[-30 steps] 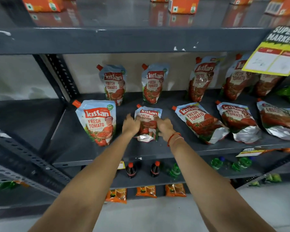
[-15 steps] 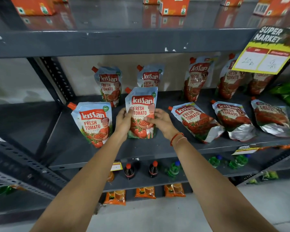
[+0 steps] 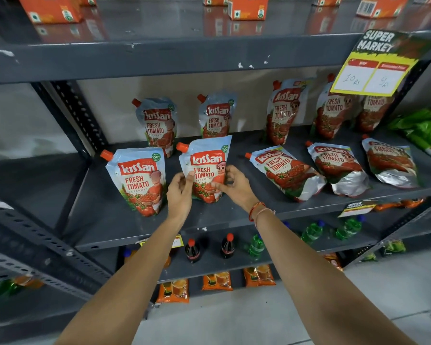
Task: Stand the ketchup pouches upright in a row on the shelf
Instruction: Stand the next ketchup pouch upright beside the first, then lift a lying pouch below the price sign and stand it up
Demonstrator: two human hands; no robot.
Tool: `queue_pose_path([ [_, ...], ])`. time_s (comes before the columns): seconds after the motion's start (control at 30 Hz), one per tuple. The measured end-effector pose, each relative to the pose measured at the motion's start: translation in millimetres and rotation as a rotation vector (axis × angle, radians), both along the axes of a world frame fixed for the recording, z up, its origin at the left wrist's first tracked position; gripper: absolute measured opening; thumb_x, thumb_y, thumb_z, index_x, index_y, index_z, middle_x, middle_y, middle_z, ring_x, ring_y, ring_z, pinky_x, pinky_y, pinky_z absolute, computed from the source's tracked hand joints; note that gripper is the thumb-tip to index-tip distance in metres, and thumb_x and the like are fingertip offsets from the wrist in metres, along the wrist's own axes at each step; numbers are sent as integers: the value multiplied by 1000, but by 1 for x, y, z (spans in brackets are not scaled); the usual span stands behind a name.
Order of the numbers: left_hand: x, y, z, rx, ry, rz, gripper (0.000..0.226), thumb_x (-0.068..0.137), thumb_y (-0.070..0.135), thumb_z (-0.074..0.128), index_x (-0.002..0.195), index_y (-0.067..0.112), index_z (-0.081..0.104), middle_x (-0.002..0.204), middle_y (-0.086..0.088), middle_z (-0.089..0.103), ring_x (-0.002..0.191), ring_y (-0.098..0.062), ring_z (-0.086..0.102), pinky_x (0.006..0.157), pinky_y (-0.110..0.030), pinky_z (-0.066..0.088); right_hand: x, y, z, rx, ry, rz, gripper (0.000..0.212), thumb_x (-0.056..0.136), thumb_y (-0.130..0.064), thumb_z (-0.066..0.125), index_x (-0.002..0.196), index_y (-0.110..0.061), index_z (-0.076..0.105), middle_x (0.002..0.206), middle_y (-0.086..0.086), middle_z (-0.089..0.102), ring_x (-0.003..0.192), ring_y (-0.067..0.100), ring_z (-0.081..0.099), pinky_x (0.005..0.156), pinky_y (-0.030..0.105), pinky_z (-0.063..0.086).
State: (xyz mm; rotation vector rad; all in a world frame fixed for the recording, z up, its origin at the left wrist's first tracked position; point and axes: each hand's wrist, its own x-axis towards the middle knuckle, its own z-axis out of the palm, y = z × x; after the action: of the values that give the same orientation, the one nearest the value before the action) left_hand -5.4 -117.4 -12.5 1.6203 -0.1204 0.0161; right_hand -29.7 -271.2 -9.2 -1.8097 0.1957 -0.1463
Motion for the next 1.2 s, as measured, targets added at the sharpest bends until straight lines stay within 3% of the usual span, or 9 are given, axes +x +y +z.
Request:
queue_pose_path([
  [0.1,-18,-5,-10,52,-58,157,38,90,30,57,118,6,49,113,-4,55,103,-17,55,84,-20,46,-7,-5,-4,-28,-25,-115,58,73,-20,79,122,-7,51,111,5,60,102,14,56,89,25,50],
  [0.2,-37,-19,-14,156,-191,298,28,89,24,57,108,5,50,105,-7,49,95,-21,53,82,-27,44,-17,-20,6,-38,-88,-230,52,75,-26,77,119,-9,56,107,2,59,96,12,56,83,20,48],
  [0.3,-52,-43,-9,211,-265,169,19,89,15,56,103,2,54,102,-10,52,85,-13,50,74,-13,38,-18,-46,19,-82,-134,-299,39,79,-25,73,112,-7,60,102,5,63,93,14,59,78,15,48],
  [0.4,-49,-77,0,254,-255,-27,16,88,13,57,101,4,57,101,-8,55,82,-12,54,69,-8,42,-17,-78,32,-182,-132,-314,18,81,-26,68,96,-17,64,88,1,63,89,16,60,84,33,53],
  [0.63,-32,-178,20,354,70,-67,28,88,18,58,111,2,57,113,-16,64,99,-22,59,77,-25,40,-25,-181,40,-574,127,-259,42,83,-25,66,116,0,59,117,22,63,112,35,55,97,40,45],
  [0.8,-19,-233,12,243,467,60,47,91,29,49,131,6,43,133,-17,53,116,-35,53,97,-41,47,-20,-218,40,-582,406,-8,57,89,-39,56,131,-2,47,132,19,54,121,35,51,103,38,42],
  [1.03,-20,-247,4,244,449,193,33,90,21,51,118,5,59,120,-19,63,108,-35,59,86,-37,50,6,-220,43,-525,509,18,54,96,-42,39,134,-3,44,139,18,49,129,34,44,110,37,31],
  [1.1,-17,-244,-1,198,483,162,29,88,20,54,113,9,62,119,-18,64,105,-34,61,91,-43,52,8,-220,39,-515,497,-7,47,97,-35,37,129,-2,49,135,18,53,125,34,48,106,35,33],
  [1.2,-16,-239,-2,144,561,184,31,85,19,58,113,5,60,118,-17,64,104,-34,62,92,-44,52,14,-227,31,-377,503,-51,40,97,-28,40,121,-1,56,126,18,60,114,32,58,83,28,49],
])
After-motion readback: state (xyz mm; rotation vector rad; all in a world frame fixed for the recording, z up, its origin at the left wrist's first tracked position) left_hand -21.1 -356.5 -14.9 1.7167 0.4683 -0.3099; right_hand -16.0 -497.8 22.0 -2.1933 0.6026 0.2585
